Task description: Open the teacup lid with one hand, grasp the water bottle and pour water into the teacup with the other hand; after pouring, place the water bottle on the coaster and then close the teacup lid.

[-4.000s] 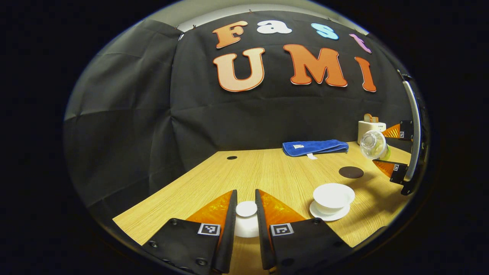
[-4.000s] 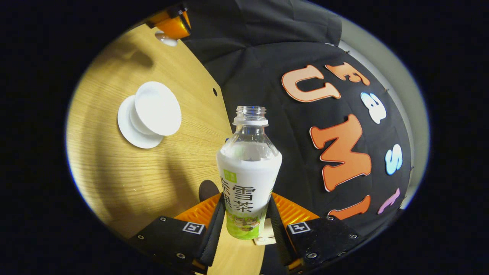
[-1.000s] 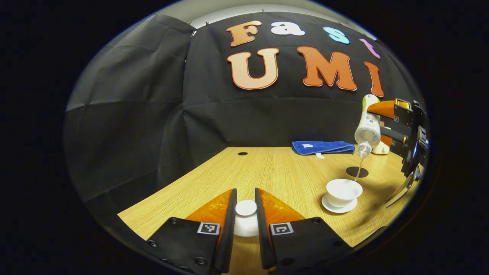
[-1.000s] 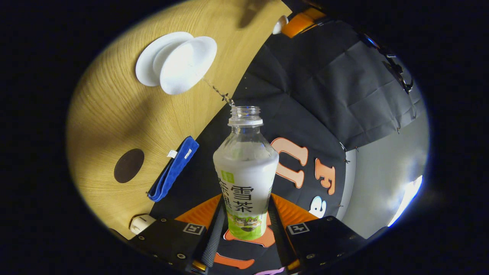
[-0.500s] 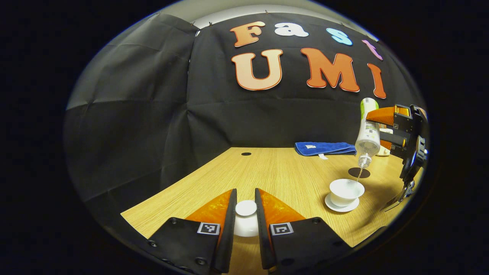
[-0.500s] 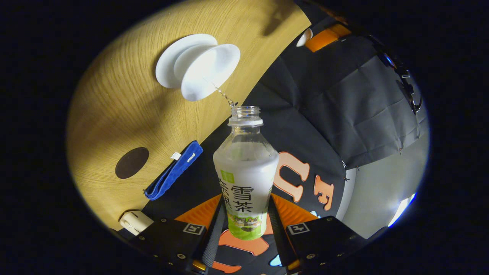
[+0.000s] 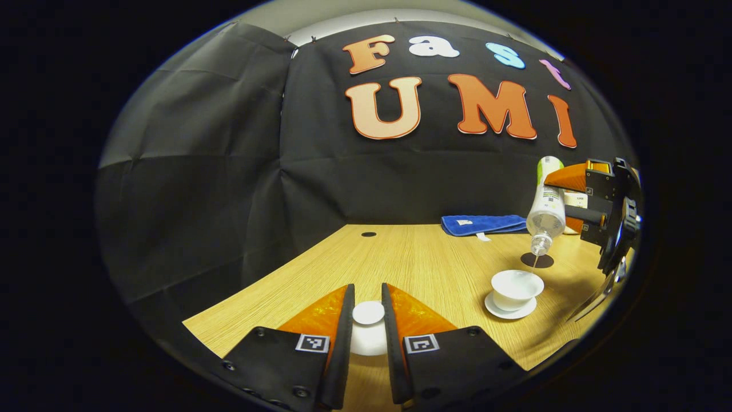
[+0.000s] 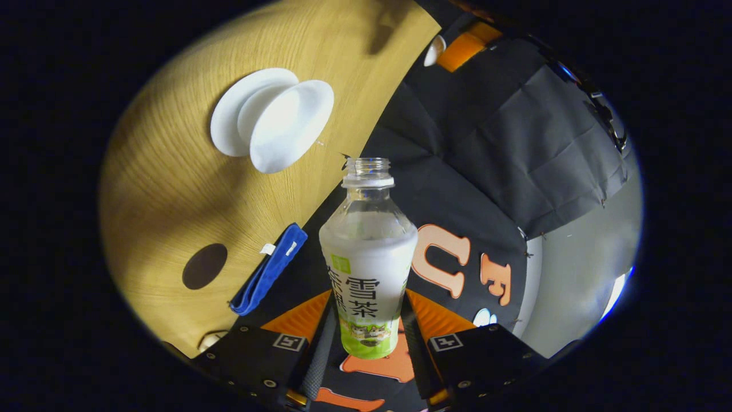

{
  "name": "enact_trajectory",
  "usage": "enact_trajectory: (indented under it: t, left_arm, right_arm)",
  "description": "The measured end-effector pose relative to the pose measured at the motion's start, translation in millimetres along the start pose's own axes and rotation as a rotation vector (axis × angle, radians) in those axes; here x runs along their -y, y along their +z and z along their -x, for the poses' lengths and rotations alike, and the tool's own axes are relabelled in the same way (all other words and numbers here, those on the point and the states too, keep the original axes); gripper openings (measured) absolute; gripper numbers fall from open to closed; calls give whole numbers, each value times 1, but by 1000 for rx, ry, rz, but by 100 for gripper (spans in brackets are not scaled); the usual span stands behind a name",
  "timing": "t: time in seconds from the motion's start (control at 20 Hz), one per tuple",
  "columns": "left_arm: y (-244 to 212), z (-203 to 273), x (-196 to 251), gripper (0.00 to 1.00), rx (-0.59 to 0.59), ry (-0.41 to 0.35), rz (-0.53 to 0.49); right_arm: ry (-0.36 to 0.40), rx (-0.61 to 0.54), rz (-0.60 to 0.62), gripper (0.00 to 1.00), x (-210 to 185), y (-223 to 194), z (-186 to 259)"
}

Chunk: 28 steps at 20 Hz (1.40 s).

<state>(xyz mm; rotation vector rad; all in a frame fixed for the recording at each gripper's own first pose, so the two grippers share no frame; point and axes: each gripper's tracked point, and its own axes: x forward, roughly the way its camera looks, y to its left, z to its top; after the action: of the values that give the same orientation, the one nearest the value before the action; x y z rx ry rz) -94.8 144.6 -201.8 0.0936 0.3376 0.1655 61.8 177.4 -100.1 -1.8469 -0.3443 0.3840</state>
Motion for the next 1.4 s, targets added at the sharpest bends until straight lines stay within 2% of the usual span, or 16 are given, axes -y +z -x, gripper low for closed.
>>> enact_trajectory:
  t: [0.15,0.3,0.4,0.6,0.75,1.0,1.2,1.4]
  left_arm:
    - [5,0,7,34,10,-17,6]
    - [10,-1,10,34,20,-17,-16]
    - [11,-2,15,34,18,-25,-16]
    - [20,-6,26,34,30,-44,1]
    - [34,-7,39,32,53,-63,-2]
    - [60,-6,70,32,106,-122,10]
    - [74,-4,92,34,138,-163,29]
    - [76,-7,115,34,143,-203,46]
  right_arm:
    - [78,-16,-174,64,-22,2,3]
    - [119,-24,-328,65,-27,4,10]
    - [164,-15,-489,64,-39,10,13]
    - [219,-9,-846,64,-35,23,25]
    - [210,1,-1080,65,-15,18,30]
    - [148,-44,-1348,65,3,-19,21]
    - [146,-121,-1587,65,-21,-46,13]
    - [125,-190,-1729,65,-42,-68,4]
